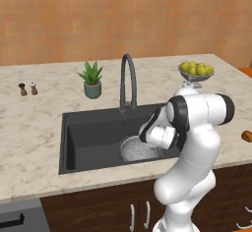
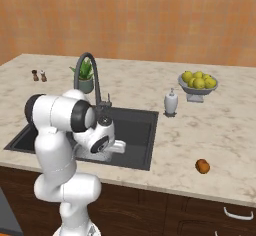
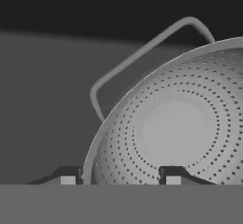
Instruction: Put the colander in the sink, put the peach in the colander, and turn on the sink faucet and pour water over the colander.
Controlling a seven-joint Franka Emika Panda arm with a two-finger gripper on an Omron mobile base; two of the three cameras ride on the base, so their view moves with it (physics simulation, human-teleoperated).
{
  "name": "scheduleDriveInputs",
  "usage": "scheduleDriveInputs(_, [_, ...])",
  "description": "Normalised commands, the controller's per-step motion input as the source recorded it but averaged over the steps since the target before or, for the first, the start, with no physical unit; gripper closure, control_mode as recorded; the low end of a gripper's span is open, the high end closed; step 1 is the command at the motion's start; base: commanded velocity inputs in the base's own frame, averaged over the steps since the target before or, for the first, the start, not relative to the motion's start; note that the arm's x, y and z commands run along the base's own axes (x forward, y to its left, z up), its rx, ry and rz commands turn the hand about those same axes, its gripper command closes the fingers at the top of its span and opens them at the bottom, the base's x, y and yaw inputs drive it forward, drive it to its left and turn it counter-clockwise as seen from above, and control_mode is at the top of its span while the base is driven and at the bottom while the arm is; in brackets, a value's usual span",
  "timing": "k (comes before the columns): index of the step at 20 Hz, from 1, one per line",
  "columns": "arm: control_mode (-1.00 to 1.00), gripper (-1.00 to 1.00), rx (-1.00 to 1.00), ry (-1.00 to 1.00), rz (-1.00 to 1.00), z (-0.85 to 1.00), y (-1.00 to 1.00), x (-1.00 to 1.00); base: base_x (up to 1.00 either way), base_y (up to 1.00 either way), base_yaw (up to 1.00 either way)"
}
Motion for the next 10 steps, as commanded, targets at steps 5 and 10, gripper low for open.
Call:
scheduleDriveInputs(5, [-1.0, -1.0, 0.08, -0.19, 0.02, 0.12, -0.02, -0.27, 0.0, 0.0, 0.0])
scheduleDriveInputs(10, [-1.0, -1.0, 0.15, -0.25, 0.02, 0.57, -0.44, -0.42, 0.0, 0.0, 0.0])
